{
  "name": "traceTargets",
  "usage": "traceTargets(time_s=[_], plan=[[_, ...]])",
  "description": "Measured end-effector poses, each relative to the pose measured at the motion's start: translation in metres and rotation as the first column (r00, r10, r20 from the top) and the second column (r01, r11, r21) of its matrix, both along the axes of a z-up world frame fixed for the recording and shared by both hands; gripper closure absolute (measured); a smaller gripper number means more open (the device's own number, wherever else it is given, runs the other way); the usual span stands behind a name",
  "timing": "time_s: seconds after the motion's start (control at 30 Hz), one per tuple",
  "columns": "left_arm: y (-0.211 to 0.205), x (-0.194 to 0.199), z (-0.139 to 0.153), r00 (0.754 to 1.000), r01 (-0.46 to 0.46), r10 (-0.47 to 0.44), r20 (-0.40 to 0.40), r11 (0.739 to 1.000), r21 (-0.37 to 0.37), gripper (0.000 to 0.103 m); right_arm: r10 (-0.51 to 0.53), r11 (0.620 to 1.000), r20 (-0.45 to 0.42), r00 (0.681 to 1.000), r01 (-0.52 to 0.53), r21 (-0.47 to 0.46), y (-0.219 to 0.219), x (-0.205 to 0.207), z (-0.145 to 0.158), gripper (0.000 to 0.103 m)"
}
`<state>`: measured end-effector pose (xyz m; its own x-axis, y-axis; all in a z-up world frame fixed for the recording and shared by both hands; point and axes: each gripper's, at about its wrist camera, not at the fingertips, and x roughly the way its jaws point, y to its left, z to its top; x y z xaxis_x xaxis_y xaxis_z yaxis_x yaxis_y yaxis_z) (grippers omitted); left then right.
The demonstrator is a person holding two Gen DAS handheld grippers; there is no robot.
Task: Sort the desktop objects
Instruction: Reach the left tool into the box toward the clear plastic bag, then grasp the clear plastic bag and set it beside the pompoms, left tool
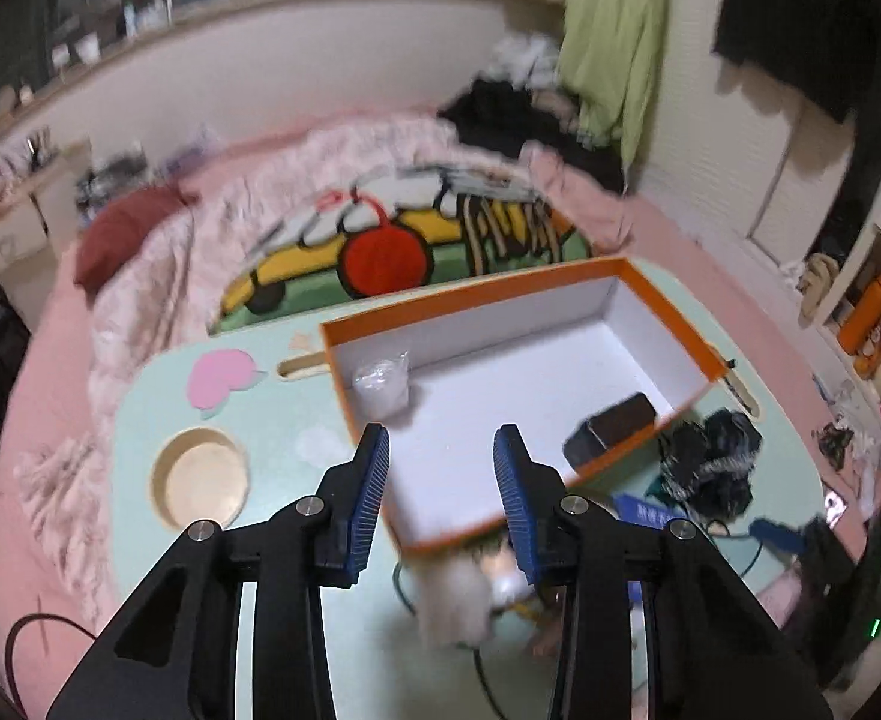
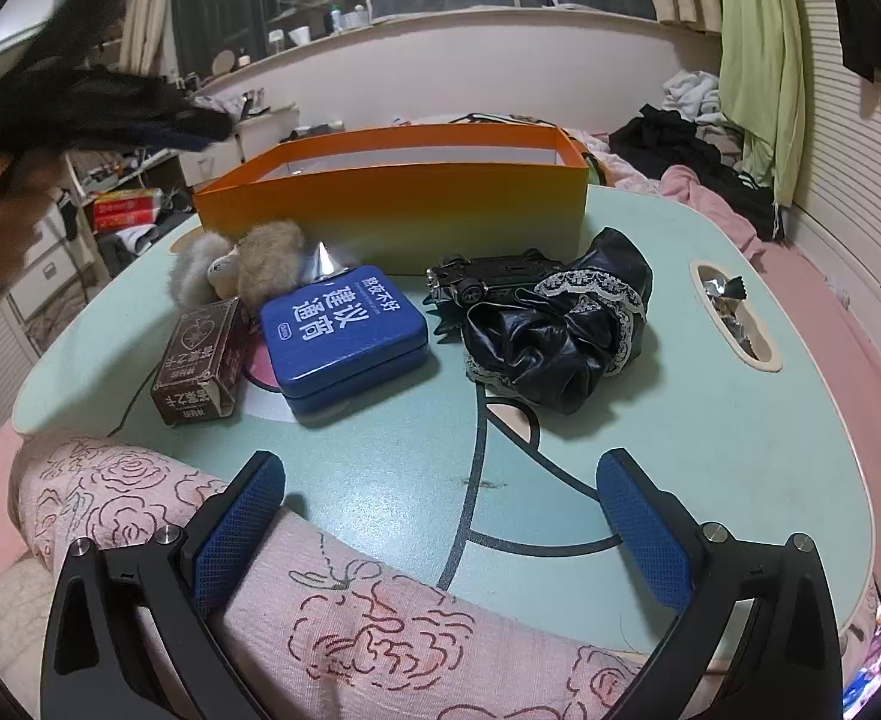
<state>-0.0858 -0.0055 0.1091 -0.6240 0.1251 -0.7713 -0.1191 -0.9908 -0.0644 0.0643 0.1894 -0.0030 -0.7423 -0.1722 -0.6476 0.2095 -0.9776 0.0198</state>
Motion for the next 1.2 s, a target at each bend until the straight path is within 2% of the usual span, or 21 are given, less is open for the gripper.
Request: traceTargets(time_s=[0.1,0.23,0.3,0.47,0.53,0.57,0.6,0.63,0.73,0.8,0.9,0.97,1.0,1.1,1.2], plan=[[0.007,-0.027,-0.006,0.999,-0.006,0.007,0.048,1.000,-0.025,0.065,0.000,1.000,0.000,1.000,0.000,0.000,0.000,0.000,0.000,0.000],[0.027,-0.049,-0.020,0.994,0.000,0.016,0.107,0.989,-0.150,0.065,0.000,1.000,0.000,1.000,0.000,0.000,0.000,0.000,0.000,0.000],[0.031,-0.062,-0.025,0.992,-0.036,0.061,0.107,0.975,-0.219,0.065,0.001,1.000,0.000,1.000,-0.001,0.000,0.000,0.000,0.000,0.000],[0.042,-0.091,-0.052,0.982,-0.044,0.110,0.155,0.926,-0.374,0.064,0.010,1.000,-0.002,1.000,-0.010,-0.002,-0.003,-0.001,0.006,0.000],[0.043,-0.099,-0.063,0.978,-0.053,0.129,0.161,0.911,-0.410,0.068,0.011,1.000,-0.002,1.000,-0.011,-0.002,-0.004,-0.002,0.006,0.000],[0.043,-0.101,-0.064,0.980,-0.071,0.145,0.138,0.897,-0.437,0.078,0.012,1.000,-0.002,1.000,-0.012,-0.001,-0.005,-0.002,0.006,0.000],[0.043,-0.101,-0.065,0.982,-0.077,0.146,0.121,0.890,-0.449,0.079,0.011,1.000,-0.002,1.000,-0.011,-0.002,-0.005,-0.003,0.006,0.000],[0.042,-0.101,-0.064,0.983,-0.072,0.137,0.118,0.896,-0.438,0.080,0.012,1.000,-0.002,1.000,-0.012,-0.003,-0.005,-0.004,0.006,0.000],[0.028,-0.090,-0.050,0.989,-0.067,0.106,0.101,0.942,-0.330,0.085,0.013,1.000,-0.002,1.000,-0.013,-0.002,-0.005,-0.004,0.006,0.000],[0.019,-0.071,-0.030,0.996,-0.071,0.080,0.027,0.965,-0.252,0.087,0.013,1.000,-0.002,1.000,-0.013,-0.002,-0.007,-0.004,0.006,0.000],[0.010,-0.018,0.005,0.997,-0.019,0.013,-0.077,0.996,-0.085,0.087,0.013,1.000,-0.002,1.000,-0.013,-0.003,-0.006,-0.004,0.006,0.000],[0.007,0.025,0.015,0.991,0.055,-0.057,-0.122,0.998,-0.017,0.086,0.014,1.000,-0.002,1.000,-0.014,-0.003,-0.006,-0.004,0.006,0.000],[0.006,0.044,0.014,0.988,0.077,-0.077,-0.132,0.997,-0.010,0.086,0.014,1.000,-0.002,1.000,-0.014,-0.003,-0.007,-0.004,0.006,0.000],[-0.002,0.095,-0.011,0.991,0.097,-0.097,-0.087,0.995,-0.010,0.086,0.014,1.000,-0.002,1.000,-0.014,-0.003,-0.007,-0.004,0.005,0.000],[-0.009,0.109,-0.050,0.995,0.081,-0.083,0.054,0.996,0.045,0.086,0.016,1.000,-0.001,1.000,-0.016,-0.002,-0.008,-0.004,0.005,0.000]])
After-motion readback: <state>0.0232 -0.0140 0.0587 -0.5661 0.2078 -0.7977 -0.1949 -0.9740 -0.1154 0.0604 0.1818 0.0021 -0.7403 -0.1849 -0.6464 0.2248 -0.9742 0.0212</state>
